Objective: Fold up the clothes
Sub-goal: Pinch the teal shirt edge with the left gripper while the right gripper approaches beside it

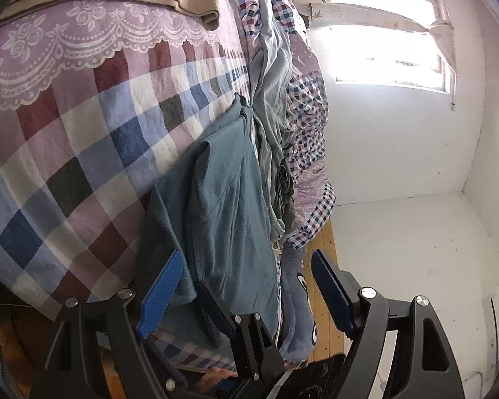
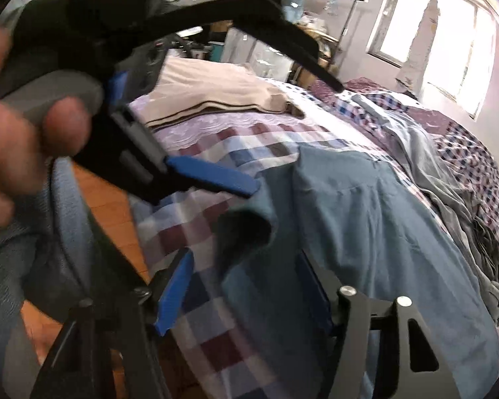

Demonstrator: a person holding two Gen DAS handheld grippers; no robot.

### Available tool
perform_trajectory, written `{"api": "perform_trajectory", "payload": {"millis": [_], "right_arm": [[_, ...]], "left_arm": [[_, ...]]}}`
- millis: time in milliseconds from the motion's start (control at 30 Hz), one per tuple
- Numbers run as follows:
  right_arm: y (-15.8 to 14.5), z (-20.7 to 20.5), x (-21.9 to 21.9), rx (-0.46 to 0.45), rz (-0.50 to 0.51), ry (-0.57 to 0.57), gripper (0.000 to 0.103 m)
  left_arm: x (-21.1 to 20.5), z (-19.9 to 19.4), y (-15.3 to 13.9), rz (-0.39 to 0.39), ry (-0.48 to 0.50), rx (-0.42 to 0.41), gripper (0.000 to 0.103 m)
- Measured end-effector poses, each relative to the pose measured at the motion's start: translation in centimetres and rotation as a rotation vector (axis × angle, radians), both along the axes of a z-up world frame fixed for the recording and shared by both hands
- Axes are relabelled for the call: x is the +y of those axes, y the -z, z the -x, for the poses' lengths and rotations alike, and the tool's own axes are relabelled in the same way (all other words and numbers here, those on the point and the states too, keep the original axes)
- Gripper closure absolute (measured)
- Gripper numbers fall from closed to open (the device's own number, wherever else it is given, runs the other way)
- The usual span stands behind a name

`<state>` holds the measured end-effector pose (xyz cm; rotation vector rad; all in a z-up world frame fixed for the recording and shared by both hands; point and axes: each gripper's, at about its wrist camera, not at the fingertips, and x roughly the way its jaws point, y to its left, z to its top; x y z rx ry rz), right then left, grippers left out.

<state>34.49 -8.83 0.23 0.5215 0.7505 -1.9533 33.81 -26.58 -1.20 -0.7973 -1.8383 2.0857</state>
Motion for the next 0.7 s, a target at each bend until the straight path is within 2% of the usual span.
{"api": "perform_trajectory", "payload": {"millis": [33,133,167,200,367,533,700], "right_arm": [[-0.1,0.1,-0.1,0.002,0.003,0.005,0.045],[0.0,0.3,-0.5,0.022,-0.002,0.011,0.060],[0.1,0.4,-0.6,0.024,-0.004,0.013,0.069],[0.1,0.5,-0.6,0.023,-0.003,0.014,0.078],[0.0,1.1,-0.4,-0.015,0.014,0.017,0.097],[-0.7,1.8,0.0,-0.060,0.055,0.023,0.100],[-1.5,1.3,-0.1,-0.090,0.077,-0.017,0.100]], "left_arm": [[-0.1,-0.3,0.0,0.000,-0.002,0.000,0.021],[-0.2,-0.9,0.0,0.002,-0.016,-0.004,0.021],[-0.3,-1.0,0.0,0.006,-0.022,-0.008,0.021],[-0.4,-1.0,0.1,0.012,-0.031,-0.022,0.021],[-0.8,-1.4,0.9,0.049,-0.065,-0.125,0.021],[-0.3,-1.1,1.6,0.113,-0.044,-0.229,0.021],[-0.1,-1.1,2.5,0.078,-0.027,-0.233,0.021]]}}
